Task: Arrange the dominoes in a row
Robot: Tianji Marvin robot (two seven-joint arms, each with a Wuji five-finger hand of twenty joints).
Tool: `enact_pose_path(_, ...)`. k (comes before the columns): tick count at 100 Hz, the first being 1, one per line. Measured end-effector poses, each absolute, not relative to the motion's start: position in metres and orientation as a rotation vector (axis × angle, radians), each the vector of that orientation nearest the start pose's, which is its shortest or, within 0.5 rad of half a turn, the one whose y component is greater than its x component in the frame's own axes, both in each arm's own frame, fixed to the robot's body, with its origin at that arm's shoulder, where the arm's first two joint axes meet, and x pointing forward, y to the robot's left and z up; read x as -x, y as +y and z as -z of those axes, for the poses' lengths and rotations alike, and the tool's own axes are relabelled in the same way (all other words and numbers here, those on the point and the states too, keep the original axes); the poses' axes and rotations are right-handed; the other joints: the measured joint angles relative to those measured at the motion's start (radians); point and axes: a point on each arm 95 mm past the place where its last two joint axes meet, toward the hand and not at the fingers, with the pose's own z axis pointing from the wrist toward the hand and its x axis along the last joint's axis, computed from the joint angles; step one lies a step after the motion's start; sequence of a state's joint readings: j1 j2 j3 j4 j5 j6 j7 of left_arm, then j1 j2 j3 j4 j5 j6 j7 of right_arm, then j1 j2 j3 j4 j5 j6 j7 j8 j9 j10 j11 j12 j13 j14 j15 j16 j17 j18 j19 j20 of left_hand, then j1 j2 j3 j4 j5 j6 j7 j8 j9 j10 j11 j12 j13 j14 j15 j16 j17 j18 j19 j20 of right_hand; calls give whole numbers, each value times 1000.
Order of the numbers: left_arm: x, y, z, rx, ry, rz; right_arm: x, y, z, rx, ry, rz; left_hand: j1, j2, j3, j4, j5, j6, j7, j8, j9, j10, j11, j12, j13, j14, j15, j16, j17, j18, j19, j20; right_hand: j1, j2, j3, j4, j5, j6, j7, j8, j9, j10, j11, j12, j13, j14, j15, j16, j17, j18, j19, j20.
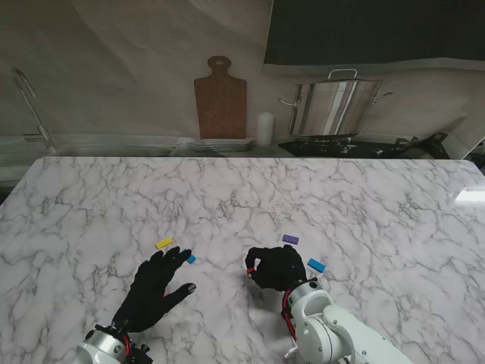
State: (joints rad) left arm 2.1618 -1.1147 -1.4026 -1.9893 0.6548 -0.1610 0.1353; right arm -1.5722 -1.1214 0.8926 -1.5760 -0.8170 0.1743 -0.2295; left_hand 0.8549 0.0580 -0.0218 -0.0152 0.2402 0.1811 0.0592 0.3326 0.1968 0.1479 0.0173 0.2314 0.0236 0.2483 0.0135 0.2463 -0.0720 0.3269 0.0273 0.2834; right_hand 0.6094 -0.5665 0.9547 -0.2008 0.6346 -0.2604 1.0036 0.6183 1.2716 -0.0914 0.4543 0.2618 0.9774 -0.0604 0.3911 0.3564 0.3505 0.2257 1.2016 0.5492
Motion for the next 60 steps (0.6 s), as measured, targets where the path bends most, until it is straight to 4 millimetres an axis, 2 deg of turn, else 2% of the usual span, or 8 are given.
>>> enact_pose_path(2,-243,-5,327,1632,1238,1873,-345,91,375,-1389,1449,-1625,0,0,0,0,0,0,0,0,0,0,0,0,0,0,0,0,0,0,0,0,0,0,0,0,0,0,0,0,-9,0,10,6,0,1,0,0,-3,0,4,0)
enact_pose_path(6,-243,-5,327,1632,1238,1873,-344,91,375,-1396,1428,-1635,0,0,0,0,0,0,0,0,0,0,0,1,0,0,0,0,0,0,0,0,0,0,0,0,0,0,0,-3,-60,4,54,70,-32,10,39,29,-25,0,8,3)
enact_pose_path(15,-243,-5,327,1631,1238,1874,-341,91,372,-1409,1385,-1657,0,0,0,0,0,0,0,0,0,1,0,1,0,0,0,0,0,0,0,0,0,-21,0,0,18,-3,5,-51,-202,6,167,272,-163,20,223,109,-76,1,17,40)
enact_pose_path(23,-243,-5,326,1629,1238,1876,-338,92,369,-1439,1353,-1671,0,0,0,0,0,0,0,0,0,1,0,1,0,0,0,0,0,0,0,0,-1,-50,1,0,48,-3,11,-101,-295,15,237,364,-248,22,337,131,-106,1,18,67)
enact_pose_path(41,-243,-5,326,1625,1235,1882,-329,95,362,-1546,1221,-1665,0,0,0,0,0,1,0,9,0,1,0,1,0,0,0,0,0,0,0,1,-1,-81,6,0,75,-3,11,-152,-384,30,300,411,-336,34,409,135,-146,1,27,90)
enact_pose_path(60,-243,-4,327,1620,1233,1888,-316,99,362,-1602,1151,-1691,0,0,0,0,0,1,0,10,0,1,0,1,0,0,0,0,0,0,0,1,-1,-81,6,0,76,-3,12,-154,-410,39,318,423,-337,35,419,136,-154,0,27,100)
